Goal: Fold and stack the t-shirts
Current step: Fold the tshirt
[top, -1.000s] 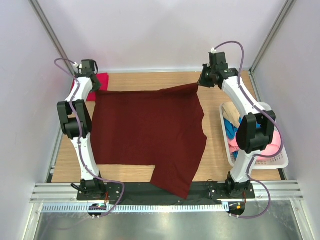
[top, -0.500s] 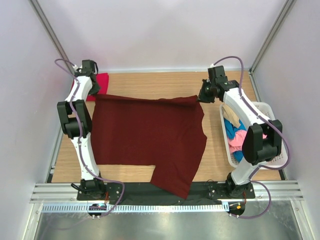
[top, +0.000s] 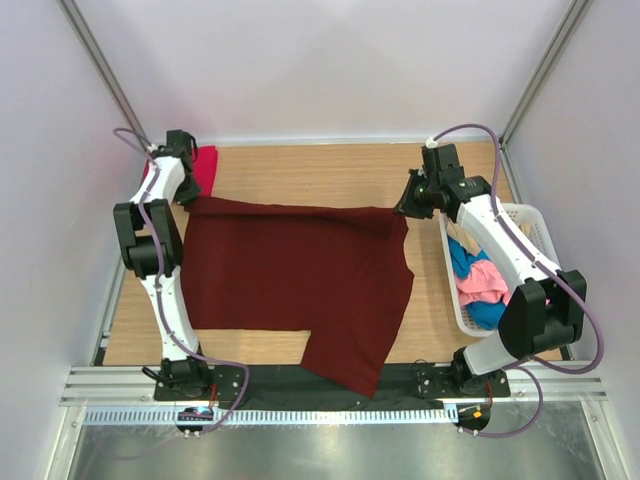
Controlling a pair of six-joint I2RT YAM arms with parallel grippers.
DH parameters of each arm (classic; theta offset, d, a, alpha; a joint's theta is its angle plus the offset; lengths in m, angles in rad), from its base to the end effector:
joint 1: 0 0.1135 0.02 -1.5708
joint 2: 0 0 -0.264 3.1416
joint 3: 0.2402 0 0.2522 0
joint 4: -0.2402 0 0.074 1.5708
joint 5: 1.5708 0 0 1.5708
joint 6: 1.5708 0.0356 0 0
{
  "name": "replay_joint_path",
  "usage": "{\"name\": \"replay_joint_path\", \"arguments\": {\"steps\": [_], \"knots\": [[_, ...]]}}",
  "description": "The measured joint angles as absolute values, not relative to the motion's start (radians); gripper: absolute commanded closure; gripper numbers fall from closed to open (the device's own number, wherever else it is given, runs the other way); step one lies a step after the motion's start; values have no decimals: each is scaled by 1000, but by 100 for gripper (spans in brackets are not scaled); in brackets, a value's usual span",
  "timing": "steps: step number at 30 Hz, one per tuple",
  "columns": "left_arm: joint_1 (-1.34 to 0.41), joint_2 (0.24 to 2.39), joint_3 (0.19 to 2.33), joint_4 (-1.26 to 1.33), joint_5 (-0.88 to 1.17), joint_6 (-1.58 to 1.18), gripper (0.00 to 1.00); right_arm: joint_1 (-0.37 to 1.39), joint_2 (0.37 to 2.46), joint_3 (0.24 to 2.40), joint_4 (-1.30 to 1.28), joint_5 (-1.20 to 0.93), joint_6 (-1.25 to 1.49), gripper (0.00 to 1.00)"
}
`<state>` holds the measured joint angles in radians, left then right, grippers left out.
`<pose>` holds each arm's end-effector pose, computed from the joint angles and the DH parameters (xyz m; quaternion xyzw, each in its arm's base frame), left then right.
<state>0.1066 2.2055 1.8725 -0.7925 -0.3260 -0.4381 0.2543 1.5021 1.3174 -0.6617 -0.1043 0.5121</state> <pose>0.4701 0.0618 0.2055 -0.2934 0.9173 0.1201 0.2410 0.3148 0.0856 0.3089 0.1017 0.9285 0.1775 0.3100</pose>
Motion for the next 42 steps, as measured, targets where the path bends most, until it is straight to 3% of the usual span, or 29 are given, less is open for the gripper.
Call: {"name": "replay_joint_path", "arguments": {"steps": [42], "knots": [[107, 2097, 1648, -907, -400, -450, 100, 280, 1450, 1124, -683, -133, 517, 99]]}}
